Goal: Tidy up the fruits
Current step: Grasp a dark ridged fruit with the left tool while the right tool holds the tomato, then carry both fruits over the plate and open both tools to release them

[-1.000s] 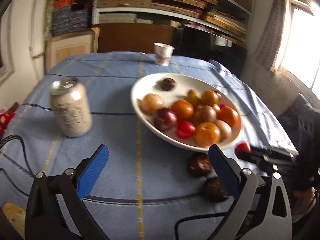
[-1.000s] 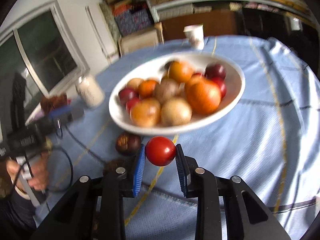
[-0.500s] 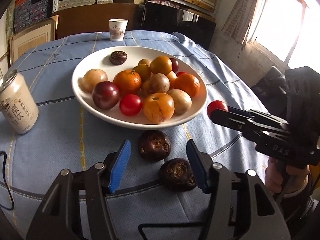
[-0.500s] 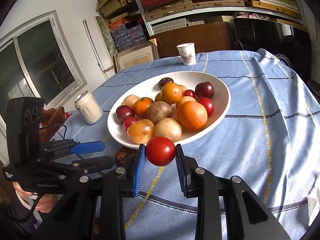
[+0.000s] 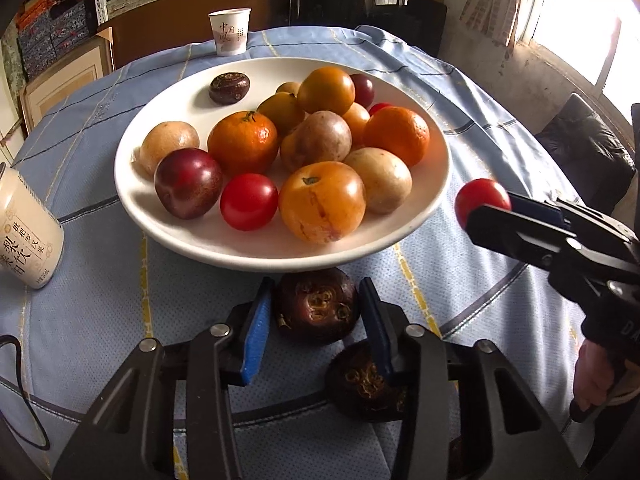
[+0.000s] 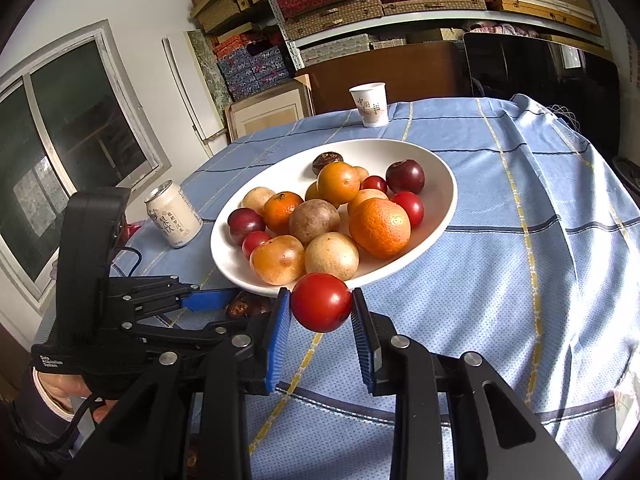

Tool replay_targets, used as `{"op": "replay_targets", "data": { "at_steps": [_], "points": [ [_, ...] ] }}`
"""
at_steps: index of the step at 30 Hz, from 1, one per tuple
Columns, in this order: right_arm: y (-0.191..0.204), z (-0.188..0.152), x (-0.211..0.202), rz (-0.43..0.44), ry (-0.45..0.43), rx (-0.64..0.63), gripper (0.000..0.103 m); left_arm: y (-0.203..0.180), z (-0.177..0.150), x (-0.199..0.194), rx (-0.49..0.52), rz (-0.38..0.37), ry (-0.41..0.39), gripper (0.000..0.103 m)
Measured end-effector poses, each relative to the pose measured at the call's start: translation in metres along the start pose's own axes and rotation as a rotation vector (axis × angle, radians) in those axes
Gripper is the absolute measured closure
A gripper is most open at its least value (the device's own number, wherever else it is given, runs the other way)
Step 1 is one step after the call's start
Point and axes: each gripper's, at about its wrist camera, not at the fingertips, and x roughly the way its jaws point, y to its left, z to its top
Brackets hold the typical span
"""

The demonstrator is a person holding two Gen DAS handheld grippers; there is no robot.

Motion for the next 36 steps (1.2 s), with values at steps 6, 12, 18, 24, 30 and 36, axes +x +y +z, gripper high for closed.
{"op": "replay_targets", "data": {
  "at_steps": [6,12,18,24,30,36],
  "points": [
    [0.000,0.000,0.000,-0.007,0.002,-0.001,0.072,-0.004,-0.003,-0.001,0.021,0.023,0.002,0.061],
    [0.001,0.000,0.000,-0.003,-0.002,-0.007,0.072,0.002,-0.009,-0.009,-0.005,0.004,0.004,0.062],
    [0.002,0.000,-0.001,0.017,-0.008,-0.013,0.072,0.007,-0.015,-0.036,-0.017,-0.022,-0.062,0.062],
    [0.003,-0.001,0.001,0.041,-0.006,-0.016,0.072,0.017,-0.016,-0.058,-0.033,0.008,-0.146,0.062],
    [0.013,0.013,0.005,0.015,-0.102,-0.071,0.072,0.031,0.003,-0.068,-0.081,-0.025,-0.206,0.062],
    [0.013,0.046,0.043,-0.052,-0.156,-0.090,0.072,0.049,0.066,-0.054,-0.112,-0.025,-0.256,0.062]
  ]
}}
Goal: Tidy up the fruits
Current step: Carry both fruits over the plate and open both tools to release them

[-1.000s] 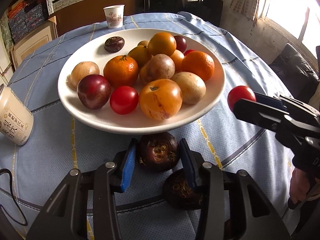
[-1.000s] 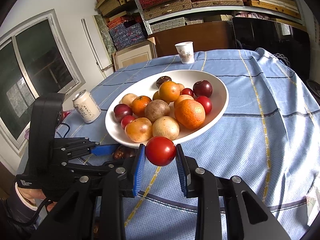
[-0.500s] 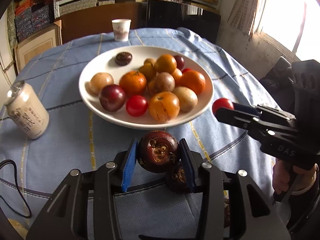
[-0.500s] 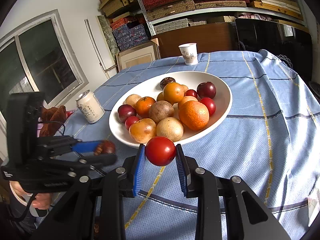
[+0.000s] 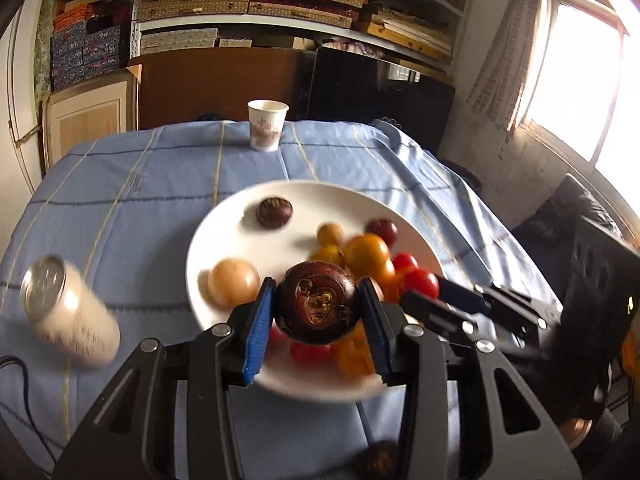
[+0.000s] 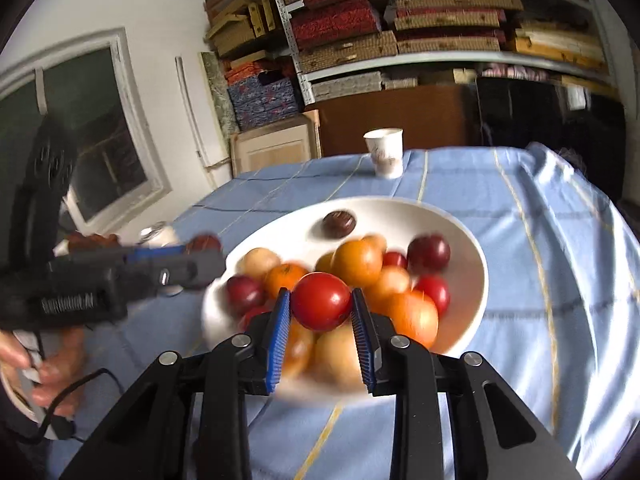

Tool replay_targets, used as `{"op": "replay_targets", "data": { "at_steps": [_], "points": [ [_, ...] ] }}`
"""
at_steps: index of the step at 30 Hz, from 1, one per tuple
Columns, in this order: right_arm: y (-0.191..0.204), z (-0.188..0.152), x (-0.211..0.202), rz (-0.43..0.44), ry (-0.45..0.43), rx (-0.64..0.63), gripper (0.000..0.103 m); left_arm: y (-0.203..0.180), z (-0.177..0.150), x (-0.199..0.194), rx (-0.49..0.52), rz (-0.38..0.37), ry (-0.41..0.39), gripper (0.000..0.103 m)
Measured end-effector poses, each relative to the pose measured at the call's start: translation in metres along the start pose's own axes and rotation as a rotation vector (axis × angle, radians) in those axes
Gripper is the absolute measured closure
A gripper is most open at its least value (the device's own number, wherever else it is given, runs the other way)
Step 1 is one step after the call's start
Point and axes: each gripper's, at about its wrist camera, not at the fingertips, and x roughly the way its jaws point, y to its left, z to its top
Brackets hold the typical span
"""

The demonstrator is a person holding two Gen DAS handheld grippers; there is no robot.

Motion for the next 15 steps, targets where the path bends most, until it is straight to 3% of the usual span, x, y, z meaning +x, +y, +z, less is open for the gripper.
{"op": "replay_targets", "data": {
  "at_steps": [3,4,5,7,8,12,14,15],
  "points": [
    [-0.010,0.006,0.014,0.036,0.023,0.060,0.072,0.007,0.020,0.030,-0.013,0.003,0.045,0.062],
    [-0.013,0.006,0.015,0.052,0.023,0.078,0.068,0.009,0.022,0.035,-0.014,0.001,0.058,0.061],
    [-0.013,0.007,0.013,0.060,0.024,0.078,0.058,0.010,0.024,0.039,-0.016,0.004,0.069,0.059],
    [-0.012,0.008,0.005,0.062,0.009,0.064,0.057,0.015,0.025,0.035,-0.042,0.015,0.058,0.028],
    [-0.012,0.008,-0.002,0.074,0.001,0.060,0.057,0.017,0.024,0.029,-0.061,0.020,0.033,0.023],
    [-0.010,0.006,-0.027,0.139,-0.007,0.083,0.057,0.018,0.008,-0.011,-0.097,0.017,-0.042,0.010],
    [-0.002,0.003,-0.038,0.184,-0.006,0.075,0.043,0.020,-0.009,-0.032,-0.100,0.040,-0.073,0.005],
    [0.004,-0.001,-0.043,0.206,-0.002,0.058,0.042,0.021,-0.016,-0.039,-0.100,0.055,-0.086,0.005]
  ]
}}
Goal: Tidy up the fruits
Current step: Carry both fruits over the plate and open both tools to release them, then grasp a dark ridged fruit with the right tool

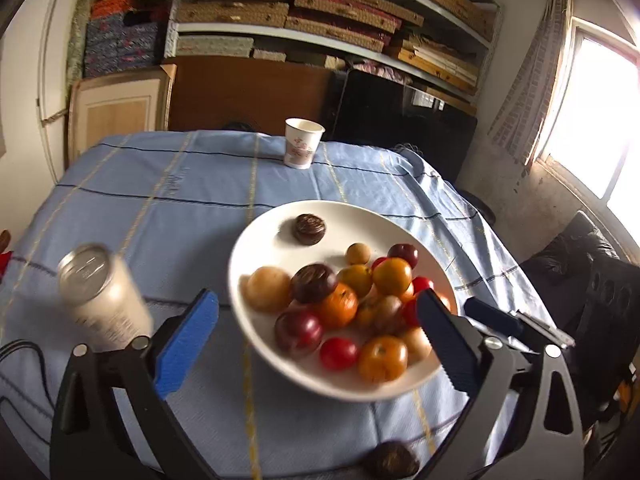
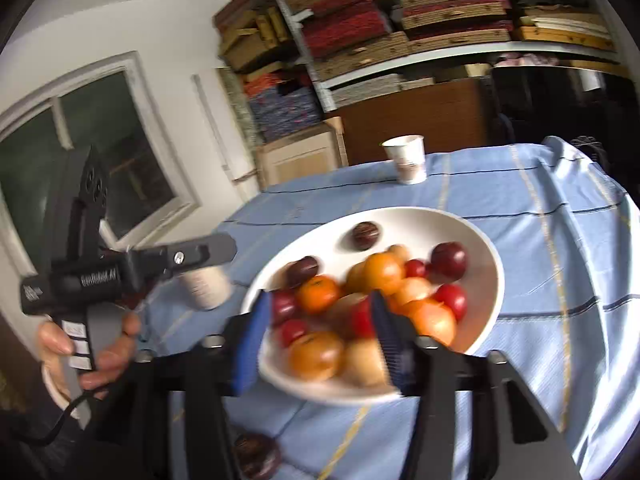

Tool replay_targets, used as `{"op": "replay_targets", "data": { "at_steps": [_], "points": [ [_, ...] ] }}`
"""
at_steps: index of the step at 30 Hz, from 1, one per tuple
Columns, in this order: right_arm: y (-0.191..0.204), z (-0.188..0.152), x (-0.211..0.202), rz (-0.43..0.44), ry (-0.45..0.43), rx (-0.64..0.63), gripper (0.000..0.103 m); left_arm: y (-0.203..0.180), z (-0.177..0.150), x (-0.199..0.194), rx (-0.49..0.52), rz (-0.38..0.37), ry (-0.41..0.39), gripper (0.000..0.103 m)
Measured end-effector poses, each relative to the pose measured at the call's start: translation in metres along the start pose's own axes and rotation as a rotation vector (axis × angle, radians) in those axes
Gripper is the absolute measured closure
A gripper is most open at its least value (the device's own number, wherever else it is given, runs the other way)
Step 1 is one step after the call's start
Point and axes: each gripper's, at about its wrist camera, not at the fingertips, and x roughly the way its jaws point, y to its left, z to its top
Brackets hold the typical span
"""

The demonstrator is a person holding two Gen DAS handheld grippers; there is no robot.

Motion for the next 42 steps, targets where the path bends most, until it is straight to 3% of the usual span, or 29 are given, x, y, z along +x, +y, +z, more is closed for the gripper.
{"op": "replay_targets", "data": {
  "at_steps": [4,9,13,20,29,42],
  "points": [
    [0.028,-0.019,0.000,0.064,0.087,-0.083,0.042,0.020,-0.033,-0.020,-0.041,0.116,-0.050,0.005],
    [0.059,-0.047,0.018,-0.008,0.244,-0.241,0.042,0.033,-0.047,-0.023,-0.069,0.176,-0.022,0.005],
    [0.070,-0.058,0.022,-0.025,0.289,-0.305,0.042,0.034,-0.049,-0.028,-0.070,0.181,-0.034,0.005],
    [0.061,-0.067,0.033,-0.023,0.378,-0.260,0.042,0.022,-0.056,-0.021,-0.022,0.184,0.011,0.005],
    [0.064,-0.075,0.045,-0.034,0.426,-0.288,0.043,0.020,-0.057,-0.019,-0.019,0.187,0.018,0.005],
    [0.061,-0.076,0.048,-0.039,0.445,-0.273,0.059,0.020,-0.057,-0.018,-0.019,0.185,0.028,0.005]
  ]
}}
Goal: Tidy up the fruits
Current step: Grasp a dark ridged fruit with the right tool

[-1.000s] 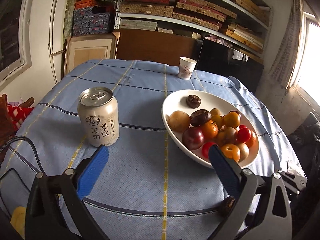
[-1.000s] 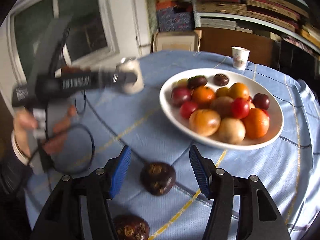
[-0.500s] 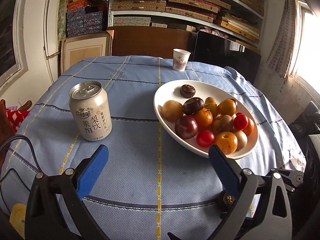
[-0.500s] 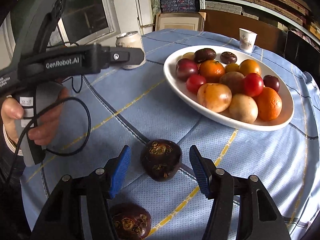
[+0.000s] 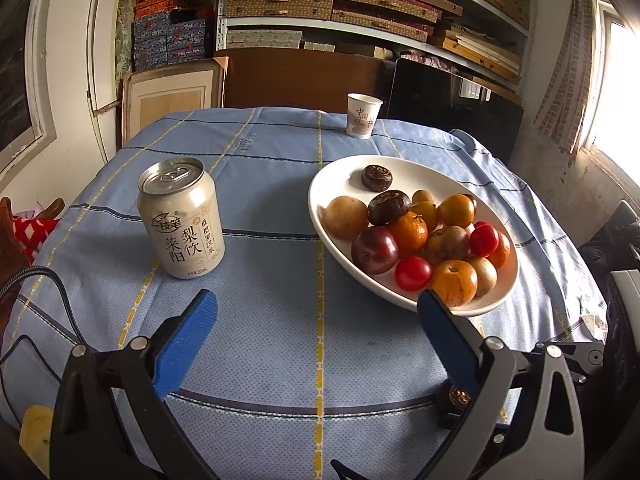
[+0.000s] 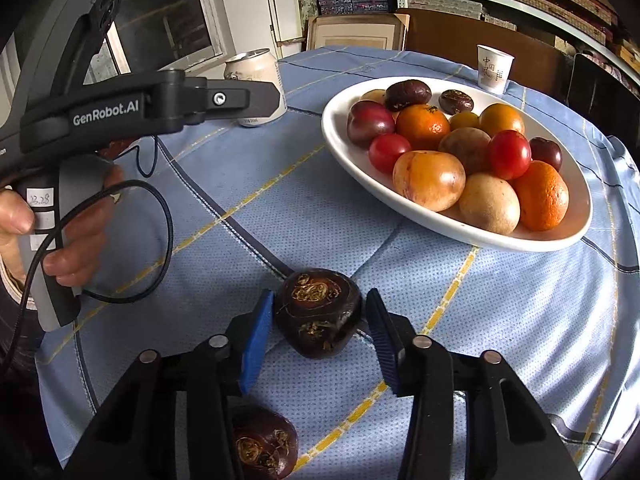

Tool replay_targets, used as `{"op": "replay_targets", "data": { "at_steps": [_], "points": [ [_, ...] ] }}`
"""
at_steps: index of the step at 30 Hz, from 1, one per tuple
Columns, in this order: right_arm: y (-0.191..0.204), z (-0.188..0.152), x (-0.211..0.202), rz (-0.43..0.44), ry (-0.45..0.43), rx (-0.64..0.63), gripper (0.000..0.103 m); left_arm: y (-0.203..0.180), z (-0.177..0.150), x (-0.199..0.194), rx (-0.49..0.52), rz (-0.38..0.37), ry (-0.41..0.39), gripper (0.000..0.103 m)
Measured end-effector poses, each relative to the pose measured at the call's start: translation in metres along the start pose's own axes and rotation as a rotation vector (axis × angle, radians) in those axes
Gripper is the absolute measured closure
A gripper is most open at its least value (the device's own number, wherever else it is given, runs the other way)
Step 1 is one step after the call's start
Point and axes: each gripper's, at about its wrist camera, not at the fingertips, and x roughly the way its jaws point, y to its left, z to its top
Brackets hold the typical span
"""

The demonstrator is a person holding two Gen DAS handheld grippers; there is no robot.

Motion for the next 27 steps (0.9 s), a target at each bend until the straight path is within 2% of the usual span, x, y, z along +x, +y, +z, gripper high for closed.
{"op": "replay_targets", "data": {
  "at_steps": [4,7,11,17,20,23,24,25,27],
  "points": [
    [-0.007,0.000,-0.005,0.022,-0.012,0.030,0.059,0.003,-0.001,0.001,-0.008,-0.007,0.010,0.005],
    [-0.022,-0.001,-0.022,0.049,-0.067,0.091,0.059,0.005,-0.001,0.001,-0.023,-0.018,0.013,0.005],
    [-0.052,-0.011,-0.053,0.074,-0.169,0.213,0.059,0.000,-0.004,-0.001,-0.008,-0.099,0.037,0.005],
    [-0.081,-0.023,-0.080,0.310,-0.262,0.324,0.059,-0.033,-0.019,-0.005,0.157,-0.176,0.063,0.005],
    [-0.093,-0.026,-0.094,0.370,-0.334,0.359,0.059,-0.049,-0.029,-0.007,0.236,-0.235,0.091,0.007],
    [-0.102,-0.028,-0.103,0.392,-0.384,0.398,0.059,-0.062,-0.041,-0.007,0.306,-0.327,0.151,0.020],
    [-0.104,-0.029,-0.104,0.387,-0.390,0.404,0.059,-0.066,-0.045,-0.007,0.326,-0.362,0.174,0.026],
    [-0.105,-0.029,-0.105,0.377,-0.394,0.411,0.059,-0.071,-0.050,-0.008,0.347,-0.403,0.198,0.037],
    [-0.105,-0.031,-0.105,0.376,-0.392,0.417,0.059,-0.079,-0.059,-0.008,0.388,-0.460,0.238,0.046]
  ]
}}
